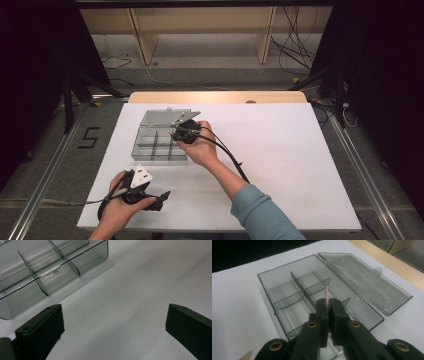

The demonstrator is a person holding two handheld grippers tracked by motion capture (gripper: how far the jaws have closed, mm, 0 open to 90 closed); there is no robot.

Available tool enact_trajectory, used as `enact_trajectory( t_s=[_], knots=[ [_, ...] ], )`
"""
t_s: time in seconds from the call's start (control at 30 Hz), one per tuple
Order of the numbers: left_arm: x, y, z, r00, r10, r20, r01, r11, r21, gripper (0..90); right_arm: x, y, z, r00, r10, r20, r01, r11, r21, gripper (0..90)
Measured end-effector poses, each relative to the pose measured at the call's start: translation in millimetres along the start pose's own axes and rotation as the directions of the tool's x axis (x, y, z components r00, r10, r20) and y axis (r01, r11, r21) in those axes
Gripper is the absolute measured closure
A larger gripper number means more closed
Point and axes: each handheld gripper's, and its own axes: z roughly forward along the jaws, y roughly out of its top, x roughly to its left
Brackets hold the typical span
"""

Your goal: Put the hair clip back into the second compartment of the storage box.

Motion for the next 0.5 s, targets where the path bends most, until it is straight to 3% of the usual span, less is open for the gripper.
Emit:
enact_trajectory(
  t_s=[0.5],
  knots=[
    [0.3, 0.3, 0.4, 1.0, 0.004, 0.001, -0.004, 1.0, -0.001, 1.4, 2.5, 2.9, 7.2, 1.0, 0.005, -0.001, -0.005, 1.0, -0.002, 86.6]
  ],
)
